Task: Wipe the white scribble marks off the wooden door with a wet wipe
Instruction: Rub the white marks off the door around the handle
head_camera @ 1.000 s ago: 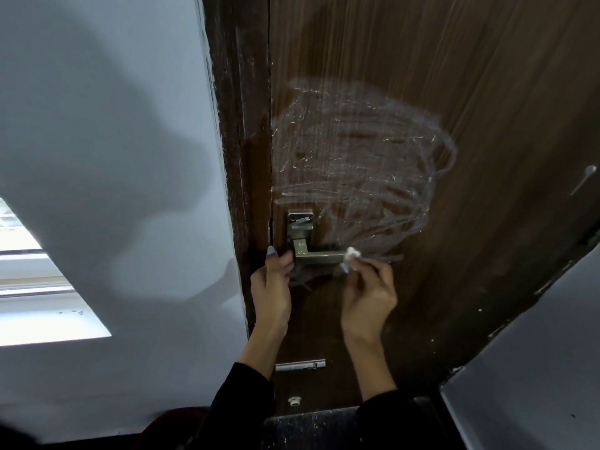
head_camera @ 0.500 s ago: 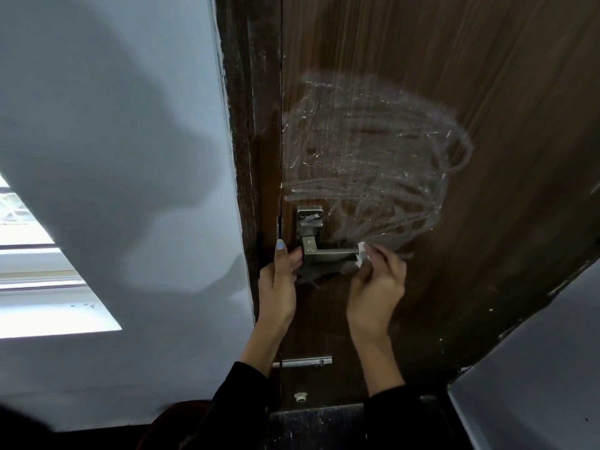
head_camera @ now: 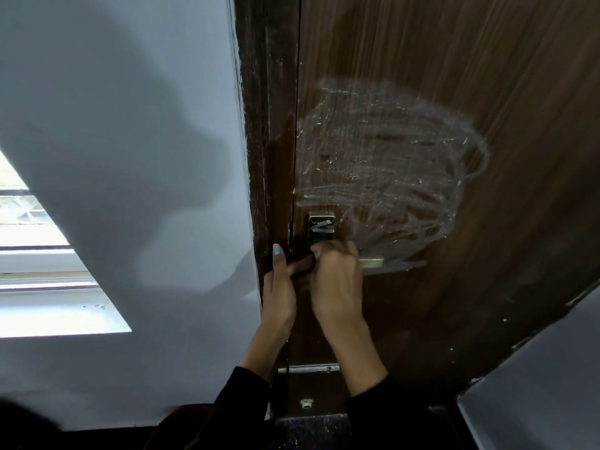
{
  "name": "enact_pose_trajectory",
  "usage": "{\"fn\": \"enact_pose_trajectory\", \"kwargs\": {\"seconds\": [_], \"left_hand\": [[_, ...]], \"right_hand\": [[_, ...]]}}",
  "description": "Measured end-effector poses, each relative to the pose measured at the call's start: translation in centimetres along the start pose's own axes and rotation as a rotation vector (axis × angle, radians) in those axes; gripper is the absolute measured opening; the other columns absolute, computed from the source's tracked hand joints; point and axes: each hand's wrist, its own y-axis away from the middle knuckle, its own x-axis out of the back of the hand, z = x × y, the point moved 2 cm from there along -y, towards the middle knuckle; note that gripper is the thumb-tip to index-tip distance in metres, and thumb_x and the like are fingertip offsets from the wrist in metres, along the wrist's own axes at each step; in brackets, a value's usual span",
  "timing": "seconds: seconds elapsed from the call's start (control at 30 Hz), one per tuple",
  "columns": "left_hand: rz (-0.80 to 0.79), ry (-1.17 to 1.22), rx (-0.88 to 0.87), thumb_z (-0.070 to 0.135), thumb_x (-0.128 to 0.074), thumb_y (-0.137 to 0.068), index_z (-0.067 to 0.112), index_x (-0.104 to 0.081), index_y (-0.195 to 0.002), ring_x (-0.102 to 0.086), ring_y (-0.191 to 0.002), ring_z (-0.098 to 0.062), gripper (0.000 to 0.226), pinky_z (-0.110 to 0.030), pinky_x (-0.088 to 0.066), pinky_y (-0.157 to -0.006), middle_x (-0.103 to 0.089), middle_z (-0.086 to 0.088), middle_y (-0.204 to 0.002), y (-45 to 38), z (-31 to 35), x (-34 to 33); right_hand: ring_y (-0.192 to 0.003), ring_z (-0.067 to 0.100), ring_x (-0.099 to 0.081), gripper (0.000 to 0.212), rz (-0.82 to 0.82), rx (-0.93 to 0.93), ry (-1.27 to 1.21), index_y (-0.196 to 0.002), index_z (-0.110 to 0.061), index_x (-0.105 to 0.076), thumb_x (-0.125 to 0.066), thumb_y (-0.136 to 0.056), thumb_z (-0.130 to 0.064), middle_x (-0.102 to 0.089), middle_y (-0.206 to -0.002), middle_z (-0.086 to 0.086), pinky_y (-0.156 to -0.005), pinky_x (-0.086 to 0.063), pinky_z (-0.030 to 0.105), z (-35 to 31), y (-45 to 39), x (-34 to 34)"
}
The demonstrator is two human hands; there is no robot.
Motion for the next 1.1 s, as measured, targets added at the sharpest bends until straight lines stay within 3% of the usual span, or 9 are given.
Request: {"fn": "enact_pose_trajectory", "kwargs": {"seconds": [0.13,0.3,0.43,0.63,0.8,0.9,1.0,1.1], "left_hand": [[0.052,0.027,0.056,0.057,-0.019,-0.097,0.010,-0.073,-0.095,-0.067,-0.101,-0.022,0.071,-0.040,-0.048,-0.100,-0.073,-0.011,-0.100,-0.4,-0.4,0.4],[-0.001,0.065,0.061,0.057,-0.012,-0.097,0.014,-0.071,-0.100,-0.072,-0.084,-0.011,0.073,-0.017,-0.051,-0.067,-0.076,-0.001,-0.090,-0.6,-1.0,1.3],[0.014,0.086,0.016,0.053,-0.014,-0.099,0.012,-0.069,-0.104,-0.072,-0.083,-0.009,0.068,-0.012,-0.051,-0.062,-0.074,-0.002,-0.096,-0.9,-0.5,1.4],[0.025,0.092,-0.058,0.048,-0.017,-0.100,0.015,-0.067,-0.102,-0.070,-0.093,-0.014,0.060,-0.020,-0.054,-0.077,-0.073,-0.004,-0.103,-0.4,0.2,0.6],[0.043,0.088,-0.120,0.042,-0.021,-0.101,0.021,-0.068,-0.094,-0.070,-0.081,-0.001,0.052,-0.008,-0.050,-0.062,-0.073,0.007,-0.088,0.1,0.4,-0.4],[0.062,0.077,-0.139,0.042,-0.021,-0.101,0.023,-0.069,-0.093,-0.070,-0.087,-0.004,0.052,-0.012,-0.052,-0.069,-0.074,0.008,-0.089,0.3,0.2,-0.7],[0.080,0.088,-0.131,0.044,-0.021,-0.100,0.018,-0.067,-0.100,-0.069,-0.093,-0.006,0.053,-0.016,-0.053,-0.076,-0.072,0.006,-0.096,0.3,0.2,-0.8],[0.087,0.102,-0.127,0.044,-0.022,-0.099,0.013,-0.065,-0.110,-0.069,-0.092,-0.006,0.055,-0.013,-0.053,-0.072,-0.072,0.003,-0.098,0.3,0.1,-0.9]], "right_hand": [[-0.117,0.010,-0.048,0.044,-0.157,0.173,-0.117,-0.119,-0.015,-0.060,-0.057,-0.081,0.007,-0.058,-0.124,0.003,-0.101,-0.036,0.017,0.2,1.0,-0.5],[-0.107,0.019,-0.059,0.036,0.098,0.114,-0.105,-0.111,-0.006,-0.065,-0.062,-0.078,0.008,-0.066,-0.113,0.010,-0.091,-0.040,0.018,1.2,0.7,0.6],[-0.115,0.021,-0.047,0.037,-0.054,0.123,0.064,-0.119,-0.006,-0.059,-0.054,-0.084,0.005,-0.058,-0.121,0.011,-0.092,-0.043,0.024,0.3,-1.2,0.4],[-0.086,0.017,-0.061,0.020,-0.119,-0.041,0.138,-0.106,-0.011,-0.062,-0.058,-0.088,-0.005,-0.063,-0.103,0.009,-0.066,-0.047,0.019,1.2,-1.1,1.4],[-0.117,0.017,-0.044,0.027,-0.112,0.089,0.137,-0.117,-0.009,-0.058,-0.055,-0.090,-0.007,-0.053,-0.123,0.008,-0.092,-0.046,0.025,0.1,-1.8,0.5],[-0.105,0.015,-0.053,0.028,-0.156,0.083,0.086,-0.117,-0.012,-0.061,-0.057,-0.089,-0.007,-0.058,-0.116,0.007,-0.085,-0.049,0.023,1.4,-1.3,1.2],[-0.091,0.015,-0.060,0.027,-0.091,-0.073,0.095,-0.111,-0.015,-0.062,-0.059,-0.086,-0.005,-0.063,-0.106,0.006,-0.071,-0.049,0.019,2.2,-1.0,1.8],[-0.101,0.018,-0.055,0.022,-0.079,-0.072,0.106,-0.110,-0.012,-0.059,-0.051,-0.091,-0.006,-0.059,-0.113,0.008,-0.082,-0.050,0.025,0.4,-1.1,0.8]]}}
